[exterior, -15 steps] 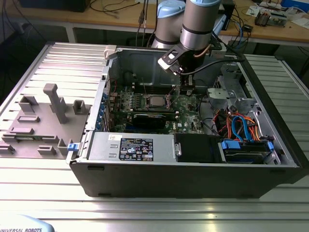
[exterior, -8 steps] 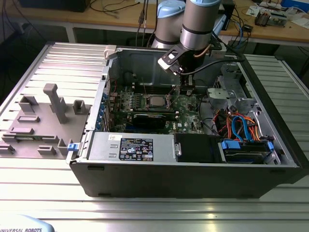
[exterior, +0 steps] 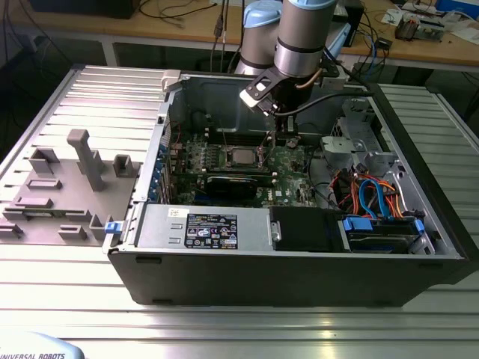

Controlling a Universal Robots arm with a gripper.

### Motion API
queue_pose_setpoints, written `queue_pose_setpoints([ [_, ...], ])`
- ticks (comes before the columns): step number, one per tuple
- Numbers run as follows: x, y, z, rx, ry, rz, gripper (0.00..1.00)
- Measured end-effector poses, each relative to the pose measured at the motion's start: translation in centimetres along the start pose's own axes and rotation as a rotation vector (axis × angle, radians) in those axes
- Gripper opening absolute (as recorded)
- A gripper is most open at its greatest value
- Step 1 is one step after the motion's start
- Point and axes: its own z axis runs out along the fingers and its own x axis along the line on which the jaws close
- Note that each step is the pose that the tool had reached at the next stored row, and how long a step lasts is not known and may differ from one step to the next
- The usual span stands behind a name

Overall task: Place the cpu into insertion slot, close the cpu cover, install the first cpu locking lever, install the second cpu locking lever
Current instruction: 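Close the cpu cover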

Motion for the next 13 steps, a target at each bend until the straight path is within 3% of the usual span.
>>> queue_pose_setpoints([
  [6,0.00,-0.09,0.00,0.0000,0.0003,0.000,0.11],
  [13,0.01,-0.63,-0.01,0.0000,0.0003,0.000,0.11],
])
